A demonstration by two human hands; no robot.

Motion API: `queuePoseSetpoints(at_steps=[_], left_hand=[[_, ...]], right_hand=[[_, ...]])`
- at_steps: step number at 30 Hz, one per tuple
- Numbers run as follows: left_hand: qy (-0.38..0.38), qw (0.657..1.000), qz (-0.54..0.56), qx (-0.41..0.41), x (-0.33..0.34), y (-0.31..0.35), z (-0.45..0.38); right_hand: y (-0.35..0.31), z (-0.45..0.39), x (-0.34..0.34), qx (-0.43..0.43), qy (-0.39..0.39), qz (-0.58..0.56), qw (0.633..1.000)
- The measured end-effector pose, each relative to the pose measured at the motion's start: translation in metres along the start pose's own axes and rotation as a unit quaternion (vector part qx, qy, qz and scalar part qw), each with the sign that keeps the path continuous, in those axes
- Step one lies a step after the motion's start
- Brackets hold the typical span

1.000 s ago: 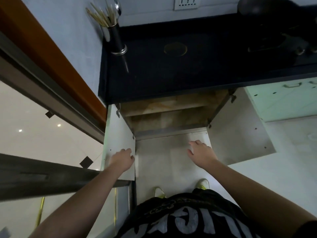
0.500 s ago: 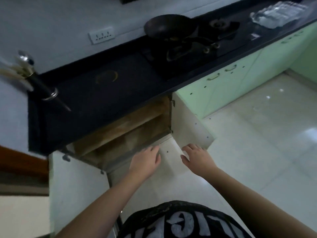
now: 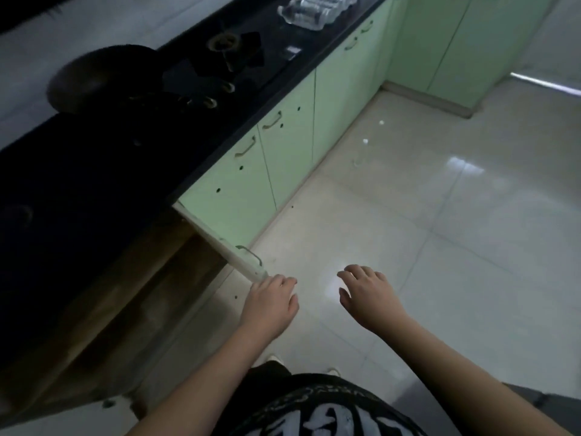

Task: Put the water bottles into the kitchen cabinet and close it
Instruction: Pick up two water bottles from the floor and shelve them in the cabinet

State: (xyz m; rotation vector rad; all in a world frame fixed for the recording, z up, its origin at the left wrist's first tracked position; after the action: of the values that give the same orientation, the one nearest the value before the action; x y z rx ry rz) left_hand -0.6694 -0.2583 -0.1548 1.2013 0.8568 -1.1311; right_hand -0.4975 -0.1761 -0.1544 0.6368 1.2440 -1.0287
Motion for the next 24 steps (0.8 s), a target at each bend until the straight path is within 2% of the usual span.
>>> queuePoseSetpoints(at_steps=[8,14,18,24], left_hand=[[0.008,0.992,-0.072,0.107,0.001,0.012,-0.109],[-0.025,0.984,-0.083,0.156,-0.014,0.013,-0.213],[-0.02,0.966,-0.13,0.222,-0.03,0.027,-0.282],[0.014,0.949,-0.138,0.284,-0.053,0.062,-0.376]], right_hand=[[0.061,-0.066,-0.001,0.071,-0.033,-0.021,0.997],[0.112,-0.132,-0.03,0.125,-0.078,-0.028,0.989],[0.146,-0.171,-0.059,0.174,-0.043,-0.046,0.983],[0.207,-0.208,-0.076,0.252,-0.01,-0.084,0.964]])
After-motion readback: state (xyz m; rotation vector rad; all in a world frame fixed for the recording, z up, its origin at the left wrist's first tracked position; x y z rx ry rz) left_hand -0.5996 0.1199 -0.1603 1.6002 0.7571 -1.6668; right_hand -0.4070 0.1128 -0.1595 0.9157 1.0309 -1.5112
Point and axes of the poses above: each hand's wrist, its own z-axis away from the middle knuckle, its own x-axis out of the palm, y = z × x, the point moved 6 cm from there along -z, towards the middle knuckle, and after that the axes turned 11 degrees about x, right-handed, at the moved point
